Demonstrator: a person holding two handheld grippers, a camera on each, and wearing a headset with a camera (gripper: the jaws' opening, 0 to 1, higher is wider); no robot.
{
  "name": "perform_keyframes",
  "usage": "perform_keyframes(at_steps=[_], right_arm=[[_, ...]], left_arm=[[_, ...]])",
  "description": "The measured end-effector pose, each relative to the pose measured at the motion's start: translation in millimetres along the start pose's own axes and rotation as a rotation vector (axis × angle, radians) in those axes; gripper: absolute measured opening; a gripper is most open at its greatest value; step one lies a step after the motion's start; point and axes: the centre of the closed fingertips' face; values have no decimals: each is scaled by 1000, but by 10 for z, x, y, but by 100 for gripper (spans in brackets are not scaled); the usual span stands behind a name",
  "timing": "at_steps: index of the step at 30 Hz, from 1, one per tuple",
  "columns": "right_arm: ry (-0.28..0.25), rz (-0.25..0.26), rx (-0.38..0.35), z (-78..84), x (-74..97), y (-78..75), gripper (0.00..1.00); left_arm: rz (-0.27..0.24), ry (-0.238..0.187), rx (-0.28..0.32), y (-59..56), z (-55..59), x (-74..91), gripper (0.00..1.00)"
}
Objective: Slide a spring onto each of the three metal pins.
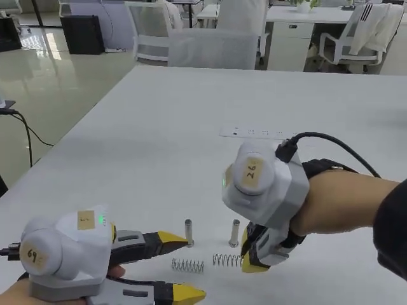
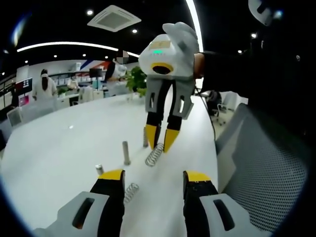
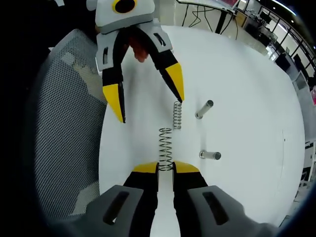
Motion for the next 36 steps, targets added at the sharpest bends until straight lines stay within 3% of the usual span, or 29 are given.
perform_keyframes(at_steps=[14, 21, 29, 36], right_arm=[[-6, 7, 51, -129, 144, 58, 8], [-3, -1, 77, -183, 147, 99, 8], [1, -10, 100, -216, 151, 125, 8], [-1, -12, 110, -224, 162, 138, 8]], left_arm=[[55, -13, -57, -120, -156, -91, 30], [75, -15, -78, -173, -160, -112, 22], [82, -23, -96, -181, -171, -129, 9], [75, -15, -111, -159, -150, -137, 4]])
Point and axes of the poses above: the centre of the closed fingertips' face, and the gripper's own axes: x roughly backward along the fingers, y roughly to its left, z roughly out of its underside, and after that the axes turned 7 degrees about x, right-handed
